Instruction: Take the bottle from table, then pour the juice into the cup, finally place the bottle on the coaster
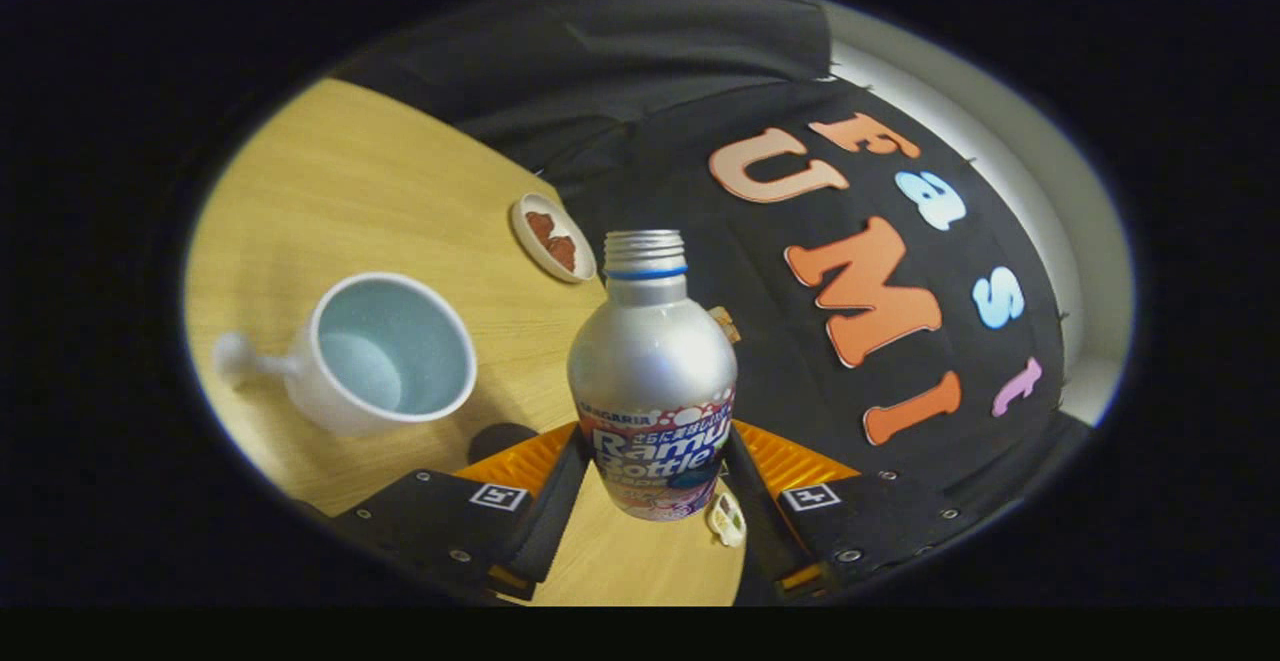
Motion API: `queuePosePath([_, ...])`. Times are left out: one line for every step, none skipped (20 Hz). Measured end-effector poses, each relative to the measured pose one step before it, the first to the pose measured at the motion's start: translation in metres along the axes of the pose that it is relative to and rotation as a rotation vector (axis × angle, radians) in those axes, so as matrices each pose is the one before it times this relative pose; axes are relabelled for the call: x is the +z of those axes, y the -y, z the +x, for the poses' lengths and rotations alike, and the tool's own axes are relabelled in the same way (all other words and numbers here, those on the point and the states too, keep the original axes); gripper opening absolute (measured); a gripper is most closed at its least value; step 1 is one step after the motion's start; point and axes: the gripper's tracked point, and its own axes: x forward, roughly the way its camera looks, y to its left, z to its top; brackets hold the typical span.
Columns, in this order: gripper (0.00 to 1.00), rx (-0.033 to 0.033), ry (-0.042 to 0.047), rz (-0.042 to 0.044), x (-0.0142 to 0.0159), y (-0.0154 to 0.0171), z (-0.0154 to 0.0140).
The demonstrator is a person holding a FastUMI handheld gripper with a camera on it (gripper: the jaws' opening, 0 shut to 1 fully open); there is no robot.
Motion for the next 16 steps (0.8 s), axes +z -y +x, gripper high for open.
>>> queuePosePath([0.78,0.00440,0.00828,0.08556,0.00420,0.00261,0.00221])
queuePosePath([0.78,0.00703,0.00195,0.08267,0.00265,0.00232,0.00226])
queuePosePath([0.78,0.01716,0.00603,0.07545,0.00162,-0.00107,0.00382])
queuePosePath([0.77,0.00645,0.00000,0.06693,-0.00023,0.00120,0.00384])
queuePosePath([0.78,0.01962,0.00346,0.05640,0.00081,-0.00170,0.00269])
queuePosePath([0.77,0.02567,-0.00073,0.05467,-0.00128,-0.00552,0.00504])
queuePosePath([0.77,0.03387,-0.00729,0.05796,-0.00379,-0.00864,0.00336])
queuePosePath([0.78,0.01783,-0.00853,0.05307,-0.00606,-0.00537,0.00346])
queuePosePath([0.78,0.00614,-0.00037,0.03700,-0.00183,0.00001,0.00112])
queuePosePath([0.78,0.00078,0.00030,0.02895,-0.00208,0.00124,0.00215])
queuePosePath([0.78,0.00158,-0.00141,0.02813,-0.00337,0.00048,0.00305])
queuePosePath([0.78,0.00160,-0.00373,0.03342,-0.00470,0.00078,0.00257])
queuePosePath([0.78,0.00471,-0.00540,0.03471,-0.00433,0.00060,0.00207])
queuePosePath([0.78,0.00254,-0.01069,0.03593,-0.00581,0.00142,0.00323])
queuePosePath([0.78,0.00879,-0.01287,0.03256,-0.00670,0.00019,0.00159])
queuePosePath([0.78,0.00554,-0.00615,0.03355,-0.00422,0.00063,0.00128])
